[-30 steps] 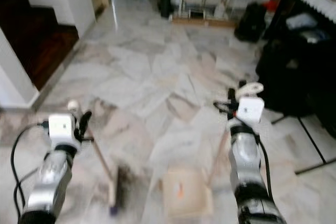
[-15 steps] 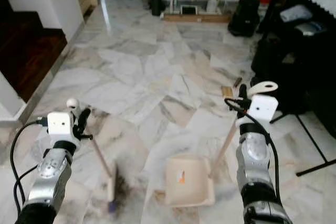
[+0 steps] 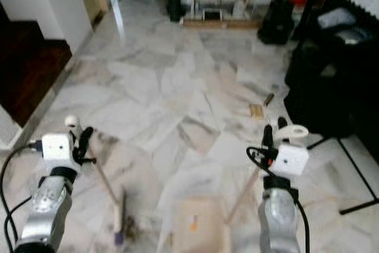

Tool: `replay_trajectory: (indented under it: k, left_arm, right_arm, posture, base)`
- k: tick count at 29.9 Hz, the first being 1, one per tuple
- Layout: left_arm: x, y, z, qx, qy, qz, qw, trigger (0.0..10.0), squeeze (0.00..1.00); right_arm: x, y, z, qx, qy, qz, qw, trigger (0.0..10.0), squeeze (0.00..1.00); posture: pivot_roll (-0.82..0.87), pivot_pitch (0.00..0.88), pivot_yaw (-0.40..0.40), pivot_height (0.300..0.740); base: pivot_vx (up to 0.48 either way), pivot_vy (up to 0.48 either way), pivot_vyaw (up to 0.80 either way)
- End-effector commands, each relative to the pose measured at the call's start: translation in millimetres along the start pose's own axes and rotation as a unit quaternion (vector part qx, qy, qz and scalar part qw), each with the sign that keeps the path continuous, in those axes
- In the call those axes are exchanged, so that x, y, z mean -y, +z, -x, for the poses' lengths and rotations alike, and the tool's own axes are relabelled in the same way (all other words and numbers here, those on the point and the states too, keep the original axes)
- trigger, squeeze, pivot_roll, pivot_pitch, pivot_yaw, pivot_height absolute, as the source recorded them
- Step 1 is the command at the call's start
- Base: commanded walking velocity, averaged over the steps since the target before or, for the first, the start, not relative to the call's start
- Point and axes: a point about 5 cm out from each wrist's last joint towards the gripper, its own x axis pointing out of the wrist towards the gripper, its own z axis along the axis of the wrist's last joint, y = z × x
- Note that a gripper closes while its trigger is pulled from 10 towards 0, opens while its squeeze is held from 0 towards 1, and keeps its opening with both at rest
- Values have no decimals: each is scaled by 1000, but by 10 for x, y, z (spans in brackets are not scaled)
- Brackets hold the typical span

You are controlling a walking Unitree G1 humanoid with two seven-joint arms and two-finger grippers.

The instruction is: Sweep floor

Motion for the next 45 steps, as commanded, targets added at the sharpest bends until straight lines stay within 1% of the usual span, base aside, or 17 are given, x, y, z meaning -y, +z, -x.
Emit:
replay_trajectory:
  k: [1,2,3,5,6,10,11,12,13,15,20,26,29,32,35,39,45]
  left_arm:
    - [-80,106,36,23,14,-5,1000,10000,0]
    - [-97,99,69,21,21,-4,1000,10000,0]
    - [-114,89,138,18,28,1,999,10000,0]
    - [-131,77,195,15,31,-1,999,10000,0]
    - [-150,50,247,9,35,0,999,10000,0]
    - [-192,-29,297,-12,46,18,999,10000,0]
    - [-210,-45,299,-16,51,23,998,10000,0]
    - [-272,-65,288,-22,69,38,997,10000,0]
    - [-272,-65,288,-22,69,38,997,10000,0]
    - [-333,-25,264,-19,83,48,995,10000,0]
    - [-350,1,220,-16,81,45,996,10000,0]
    - [-380,-23,256,-20,94,50,994,10000,0]
    - [-364,-30,279,-23,90,51,994,10000,0]
    - [-311,-53,290,-28,78,54,995,10000,0]
    - [-287,-52,278,-28,70,53,996,10000,0]
    - [-249,-29,223,-24,62,51,996,10000,0]
    - [-231,-29,235,-23,60,52,997,10000,0]
  right_arm:
    - [-59,153,-79,31,21,9,999,10000,0]
    - [-70,147,-97,28,25,11,999,10000,0]
    - [-72,166,-107,22,26,13,999,10000,0]
    - [-71,184,-111,20,28,15,999,10000,0]
    - [-71,203,-125,20,31,17,999,10000,0]
    - [-83,260,-142,24,30,16,999,10000,0]
    - [-87,263,-137,24,31,15,999,10000,0]
    - [-97,263,-126,24,33,16,999,10000,0]
    - [-97,263,-126,24,33,16,999,10000,0]
    - [-107,276,-120,23,34,22,999,10000,0]
    - [-122,307,-145,24,45,33,998,10000,0]
    - [-149,313,-170,23,58,33,998,10000,0]
    - [-166,319,-187,23,61,27,998,10000,0]
    - [-142,305,-211,19,44,9,999,10000,0]
    - [-149,306,-215,19,44,8,999,10000,0]
    - [-175,325,-239,21,48,4,999,10000,0]
    - [-172,303,-237,17,44,-8,999,10000,0]
  posture:
    - [39,0,-35,740]
    - [44,0,-39,740]
    - [53,0,-52,740]
    - [46,0,-54,740]
    - [37,0,-52,740]
    - [10,0,-41,740]
    - [3,0,-37,740]
    - [-4,0,-36,740]
    - [-4,0,-36,740]
    - [-8,0,-34,740]
    - [-12,0,-34,740]
    - [2,0,-45,740]
    - [3,0,-41,740]
    - [0,0,-34,740]
    - [-4,0,-33,740]
    - [4,0,-35,740]
    - [7,0,-35,740]
  base:
    - [307,0,0]
    - [307,0,0]
    - [311,0,0]
    - [306,0,0]
    - [307,0,0]
    - [307,0,0]
    - [311,0,0]
    - [300,0,0]
    - [300,0,0]
    - [298,0,0]
    - [300,0,89]
    - [309,0,600]
    - [310,0,169]
    - [311,0,0]
    - [307,0,0]
    - [311,0,0]
    - [311,0,0]
